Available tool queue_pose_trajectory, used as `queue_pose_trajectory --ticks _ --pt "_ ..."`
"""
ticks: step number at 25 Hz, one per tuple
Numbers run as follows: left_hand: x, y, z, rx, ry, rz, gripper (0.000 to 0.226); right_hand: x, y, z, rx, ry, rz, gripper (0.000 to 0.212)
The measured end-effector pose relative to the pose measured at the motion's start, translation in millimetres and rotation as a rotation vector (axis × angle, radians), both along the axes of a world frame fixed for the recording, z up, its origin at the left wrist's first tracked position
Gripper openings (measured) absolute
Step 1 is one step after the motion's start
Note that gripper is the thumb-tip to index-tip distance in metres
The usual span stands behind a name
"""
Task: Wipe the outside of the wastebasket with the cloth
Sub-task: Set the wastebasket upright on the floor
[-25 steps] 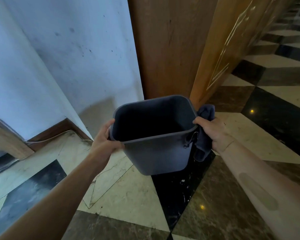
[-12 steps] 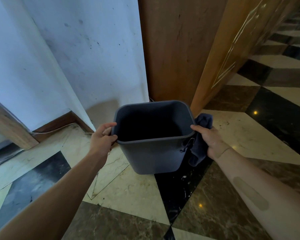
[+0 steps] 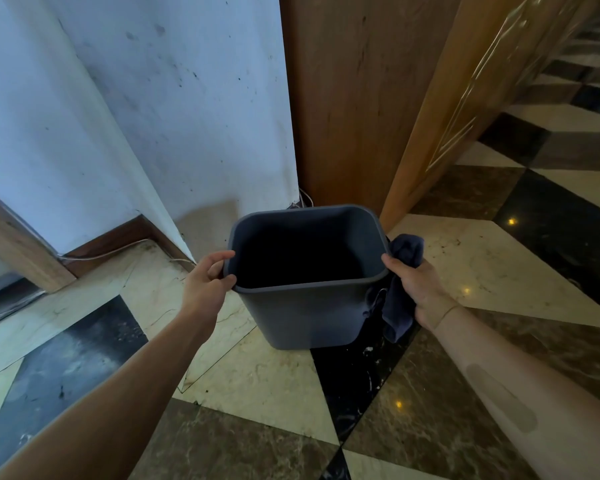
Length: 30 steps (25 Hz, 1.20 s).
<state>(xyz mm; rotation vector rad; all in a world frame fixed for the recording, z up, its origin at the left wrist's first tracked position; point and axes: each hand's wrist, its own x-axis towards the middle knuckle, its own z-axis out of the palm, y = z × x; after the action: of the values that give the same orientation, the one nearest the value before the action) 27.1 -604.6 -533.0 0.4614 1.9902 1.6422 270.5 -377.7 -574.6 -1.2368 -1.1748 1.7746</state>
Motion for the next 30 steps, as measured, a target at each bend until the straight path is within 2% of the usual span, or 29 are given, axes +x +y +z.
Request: queue_pose_trajectory --ticks 2,12,16,18,20,22,25,27,30 --pt "-2 -3 -4 -0.012 0.000 0.006 0.042 -1 0 -2 0.035 -0.013 0.016 0.021" --pt "0 -5 -3 -0.018 0.035 -0.023 0.045 -1 1 -2 0.077 -0.060 0.041 0.026" --pt "1 -4 4 -0.035 0.062 -0.040 0.042 3 2 2 0.184 -0.205 0.040 0.024" --pt "4 -4 10 -0.057 0.140 0.023 0.032 10 6 14 0.279 -0.318 -0.016 0.027" --pt "7 0 22 -0.069 0.314 0.132 0.025 18 13 40 0.424 -0.442 -0.052 0.038" --pt "13 13 45 -0.029 0.512 0.149 0.023 22 19 75 0.579 -0.459 0.029 0.037" --pt "40 53 104 0.130 0.680 -0.102 0.016 16 15 142 0.747 -0.415 0.338 0.033" --pt "68 80 160 0.192 0.638 -0.364 0.018 9 7 190 0.793 -0.410 0.526 0.027" --pt "97 106 251 0.124 0.556 -0.713 0.036 4 -3 273 0.763 -0.379 0.783 0.006"
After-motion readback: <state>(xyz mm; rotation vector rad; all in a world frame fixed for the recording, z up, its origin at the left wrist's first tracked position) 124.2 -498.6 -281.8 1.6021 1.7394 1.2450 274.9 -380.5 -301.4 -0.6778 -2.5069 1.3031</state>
